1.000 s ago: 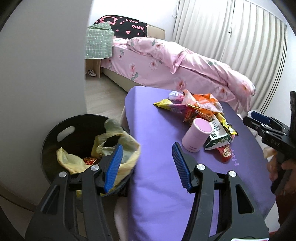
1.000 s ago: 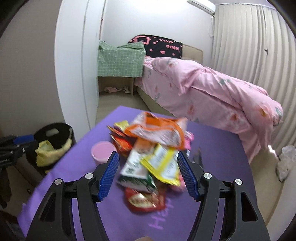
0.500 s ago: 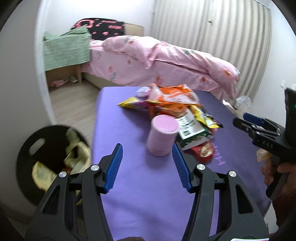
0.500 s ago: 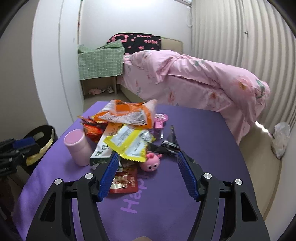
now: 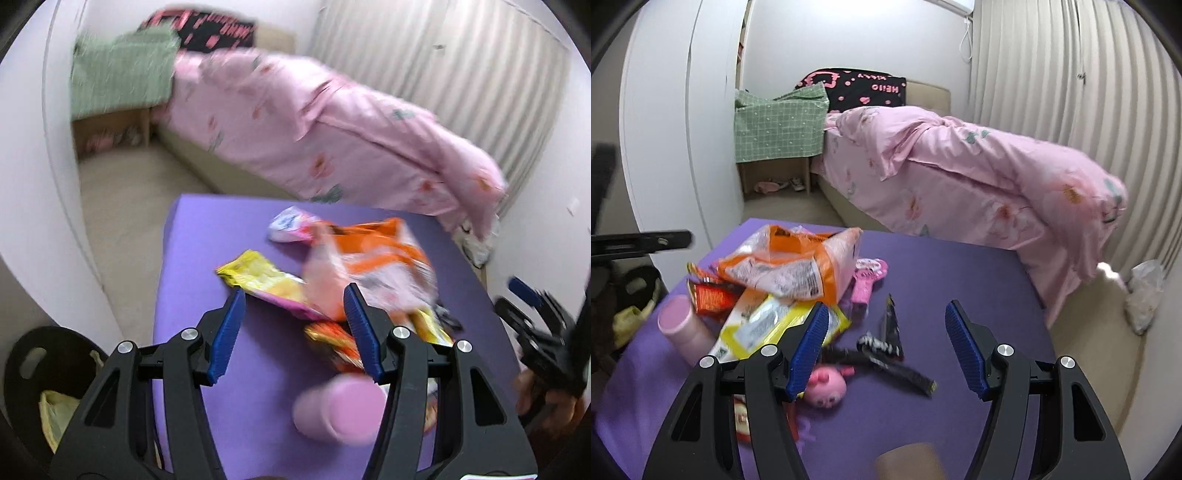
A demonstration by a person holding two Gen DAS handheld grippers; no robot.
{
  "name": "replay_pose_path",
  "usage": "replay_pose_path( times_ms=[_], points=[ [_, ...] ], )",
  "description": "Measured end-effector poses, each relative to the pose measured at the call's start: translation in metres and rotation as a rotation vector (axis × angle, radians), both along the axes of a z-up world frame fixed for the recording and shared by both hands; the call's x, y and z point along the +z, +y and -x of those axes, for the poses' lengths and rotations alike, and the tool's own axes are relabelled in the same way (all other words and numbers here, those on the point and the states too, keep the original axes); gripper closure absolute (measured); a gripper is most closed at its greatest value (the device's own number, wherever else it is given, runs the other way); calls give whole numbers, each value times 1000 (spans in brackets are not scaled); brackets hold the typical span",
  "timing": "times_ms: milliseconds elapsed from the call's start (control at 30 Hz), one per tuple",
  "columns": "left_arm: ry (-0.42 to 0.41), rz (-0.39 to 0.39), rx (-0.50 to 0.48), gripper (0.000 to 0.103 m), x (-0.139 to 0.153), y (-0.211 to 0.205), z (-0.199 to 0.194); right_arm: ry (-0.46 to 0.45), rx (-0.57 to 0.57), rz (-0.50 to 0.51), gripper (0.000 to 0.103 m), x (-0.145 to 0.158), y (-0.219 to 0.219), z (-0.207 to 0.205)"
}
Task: Collect trash
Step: 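Grasp the yellow chip bag with the left gripper while the right gripper grasps the orange bag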
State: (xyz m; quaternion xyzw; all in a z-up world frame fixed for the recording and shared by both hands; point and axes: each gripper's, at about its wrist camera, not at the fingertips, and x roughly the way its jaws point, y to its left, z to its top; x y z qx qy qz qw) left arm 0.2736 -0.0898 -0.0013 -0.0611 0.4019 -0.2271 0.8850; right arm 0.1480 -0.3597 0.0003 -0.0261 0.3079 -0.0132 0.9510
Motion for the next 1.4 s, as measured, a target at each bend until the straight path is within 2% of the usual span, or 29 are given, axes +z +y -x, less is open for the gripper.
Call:
replay_pose_path(
  times_ms=[67,167,233,333,367,433,567,700,833,933,1000,1033,1100,1167,1400],
  points=[
    [99,4,35,50,-17,-1,-25,17,19,-23,41,-1,-5,-11],
    [209,18,77,56,-42,-8,-50,79,37,21,41,-2,-4,-26],
    [242,22,94,60,-53,-11,-59,87,31,36,41,0,-4,-28],
    [295,18,89,74,-65,-16,-68,102,16,15,41,2,-7,-31],
    [302,27,73,83,-67,-16,-69,108,6,2,41,1,-9,-32],
    [284,29,49,89,-63,-15,-66,126,-29,-23,41,-2,-10,-33],
    [178,54,9,98,-35,4,-49,135,-12,-62,41,-1,1,-40],
    [114,78,-13,98,-12,28,-31,133,21,-23,41,2,23,-65],
    [103,101,-12,98,-1,47,-16,221,23,-85,41,-9,33,-109],
    [77,109,-1,98,8,64,3,245,22,-85,42,-22,37,-129],
    [56,108,9,98,15,73,18,285,30,-105,58,-34,39,-137],
    [47,107,14,98,17,77,27,301,39,-123,71,-37,39,-137],
    [37,111,19,98,21,86,41,314,70,-199,79,-38,39,-133],
    [22,103,29,98,23,92,57,293,87,-226,90,-30,40,-123],
    [-54,105,50,98,37,118,108,101,94,-150,92,42,59,-73]
  ],
)
